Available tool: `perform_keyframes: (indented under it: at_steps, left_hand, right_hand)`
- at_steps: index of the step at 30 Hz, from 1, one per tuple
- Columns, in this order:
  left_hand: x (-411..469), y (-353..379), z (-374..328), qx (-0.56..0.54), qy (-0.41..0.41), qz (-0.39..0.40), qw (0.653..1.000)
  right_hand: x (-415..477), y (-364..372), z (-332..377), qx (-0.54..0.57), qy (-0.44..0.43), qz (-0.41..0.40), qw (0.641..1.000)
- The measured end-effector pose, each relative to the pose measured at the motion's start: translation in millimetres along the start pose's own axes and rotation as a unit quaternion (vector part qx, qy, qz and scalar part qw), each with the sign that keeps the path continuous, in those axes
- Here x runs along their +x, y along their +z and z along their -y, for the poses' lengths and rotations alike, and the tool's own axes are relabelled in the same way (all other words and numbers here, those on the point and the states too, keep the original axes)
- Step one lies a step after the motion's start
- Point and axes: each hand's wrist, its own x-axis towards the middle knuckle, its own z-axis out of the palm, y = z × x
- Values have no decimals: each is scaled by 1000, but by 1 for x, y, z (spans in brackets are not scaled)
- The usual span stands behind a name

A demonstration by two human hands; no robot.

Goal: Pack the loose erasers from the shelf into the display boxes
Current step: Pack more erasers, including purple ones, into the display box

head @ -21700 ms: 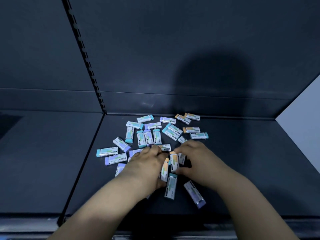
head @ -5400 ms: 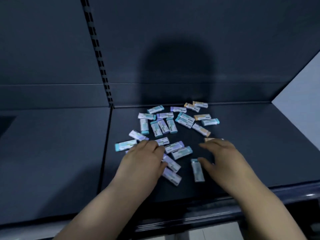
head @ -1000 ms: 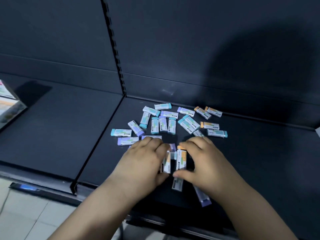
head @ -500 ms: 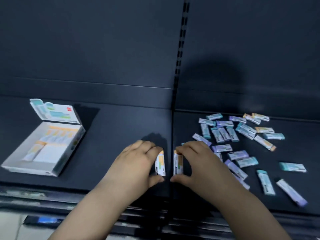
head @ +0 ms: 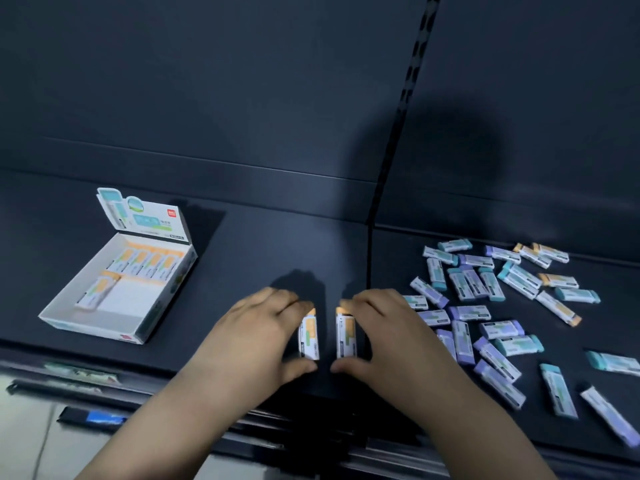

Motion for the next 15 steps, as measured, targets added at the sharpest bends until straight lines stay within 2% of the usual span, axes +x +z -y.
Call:
perform_keyframes:
  at_steps: [8,15]
  left_hand:
    - [-17,-13,27,15,-4,-31,999]
    - [-46,-31,103,9,-11,-42,999]
  right_hand:
    - [19,3,17,-10,-12,11,1000]
    - [58,30,86,-14,-19,-4,1000]
